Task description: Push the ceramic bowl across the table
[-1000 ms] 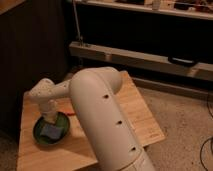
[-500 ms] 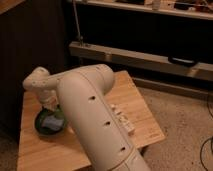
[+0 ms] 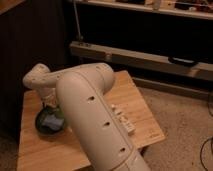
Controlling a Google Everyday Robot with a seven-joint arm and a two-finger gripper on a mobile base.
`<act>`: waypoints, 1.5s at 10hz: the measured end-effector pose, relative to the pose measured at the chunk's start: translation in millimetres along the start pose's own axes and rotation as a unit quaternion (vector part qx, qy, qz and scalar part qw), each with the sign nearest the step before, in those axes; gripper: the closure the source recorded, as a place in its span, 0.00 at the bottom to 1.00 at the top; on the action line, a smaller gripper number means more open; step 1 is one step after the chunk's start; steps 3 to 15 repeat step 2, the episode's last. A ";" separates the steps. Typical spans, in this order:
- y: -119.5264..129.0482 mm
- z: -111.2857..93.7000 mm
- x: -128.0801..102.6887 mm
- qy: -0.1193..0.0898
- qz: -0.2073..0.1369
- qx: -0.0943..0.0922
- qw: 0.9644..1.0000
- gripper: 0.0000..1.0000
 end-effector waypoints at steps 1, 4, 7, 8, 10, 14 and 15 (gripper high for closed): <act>-0.4 -13.5 2.5 -0.019 0.005 -0.004 1.000 0.96; -2.2 -17.3 5.9 -0.023 0.008 -0.005 1.000 0.96; -2.2 -17.3 5.9 -0.023 0.008 -0.005 1.000 0.96; -2.2 -17.3 5.9 -0.023 0.008 -0.005 1.000 0.96; -2.2 -17.3 5.9 -0.023 0.008 -0.005 1.000 0.96; -2.2 -17.3 5.9 -0.023 0.008 -0.005 1.000 0.96; -2.2 -17.3 5.9 -0.023 0.008 -0.005 1.000 0.96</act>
